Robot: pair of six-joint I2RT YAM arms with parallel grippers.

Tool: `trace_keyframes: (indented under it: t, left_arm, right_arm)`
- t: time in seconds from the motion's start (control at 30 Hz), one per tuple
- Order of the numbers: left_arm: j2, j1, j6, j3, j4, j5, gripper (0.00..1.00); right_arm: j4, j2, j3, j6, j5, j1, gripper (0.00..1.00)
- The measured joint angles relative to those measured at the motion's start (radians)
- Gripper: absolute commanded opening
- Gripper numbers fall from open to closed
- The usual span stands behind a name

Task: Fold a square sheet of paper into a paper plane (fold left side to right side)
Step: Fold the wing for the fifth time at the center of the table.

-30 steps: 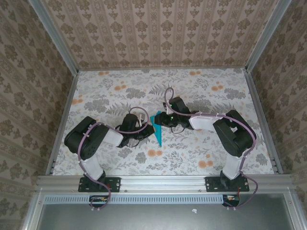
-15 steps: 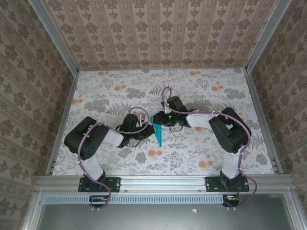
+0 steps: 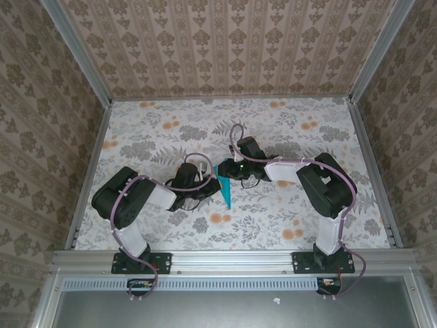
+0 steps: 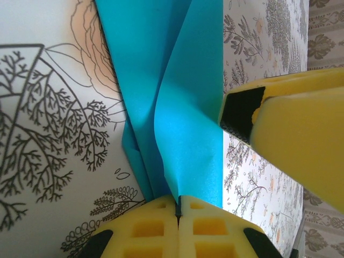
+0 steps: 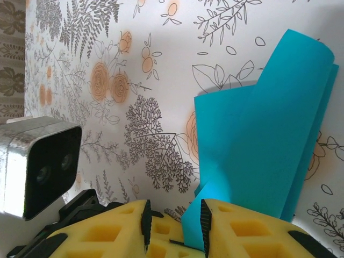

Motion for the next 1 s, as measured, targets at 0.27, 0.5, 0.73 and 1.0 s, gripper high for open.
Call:
trace_keyframes:
  t: [0.27, 0.5, 0.73, 1.0]
  left_arm:
    - [-0.002, -0.001, 0.0, 0.0, -0.001, -0.004, 0.0]
    - [-0.002, -0.002, 0.0, 0.0, -0.003, -0.005, 0.0]
    - [-0.002, -0.003, 0.0, 0.0, -0.003, -0.009, 0.0]
    - [-0.004, -0.007, 0.0, 0.0, -0.005, -0.018, 0.0]
  right_arm:
    - [-0.008, 0.021, 0.016, -0.003, 0.01, 0.0, 0.32]
    - [-0.014, 0.047, 0.027, -0.002, 0.019, 0.0, 0.31]
    - [-0.015, 0.061, 0.028, -0.002, 0.021, 0.0, 0.31]
    - [-0.019, 0.076, 0.037, -0.002, 0.021, -0.001, 0.31]
